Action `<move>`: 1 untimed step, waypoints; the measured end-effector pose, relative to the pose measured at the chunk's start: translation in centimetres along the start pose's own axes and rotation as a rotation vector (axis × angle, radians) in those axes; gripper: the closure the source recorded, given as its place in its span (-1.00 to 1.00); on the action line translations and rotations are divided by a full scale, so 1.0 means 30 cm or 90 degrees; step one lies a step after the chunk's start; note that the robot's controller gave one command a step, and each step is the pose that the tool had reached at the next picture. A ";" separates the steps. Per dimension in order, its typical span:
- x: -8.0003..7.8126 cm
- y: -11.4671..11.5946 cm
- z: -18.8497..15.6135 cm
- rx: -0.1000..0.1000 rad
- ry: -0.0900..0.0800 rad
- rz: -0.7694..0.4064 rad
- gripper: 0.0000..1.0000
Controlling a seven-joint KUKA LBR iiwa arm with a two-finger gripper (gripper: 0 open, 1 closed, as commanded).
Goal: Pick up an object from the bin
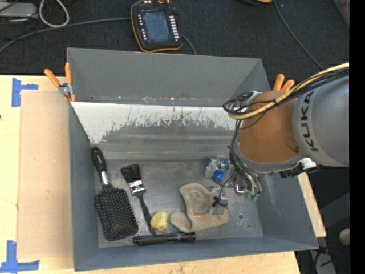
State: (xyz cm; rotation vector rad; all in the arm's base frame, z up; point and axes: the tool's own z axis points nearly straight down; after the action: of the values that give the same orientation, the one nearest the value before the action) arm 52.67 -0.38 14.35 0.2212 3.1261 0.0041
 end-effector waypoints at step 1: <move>0.004 -0.007 0.150 0.003 0.016 0.109 -1.00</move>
Offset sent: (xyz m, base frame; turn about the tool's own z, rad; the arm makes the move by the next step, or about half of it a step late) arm 0.0052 -0.0075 -0.0735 0.0096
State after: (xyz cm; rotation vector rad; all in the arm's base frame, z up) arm 52.56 -0.55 9.84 0.4912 3.1219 -0.0006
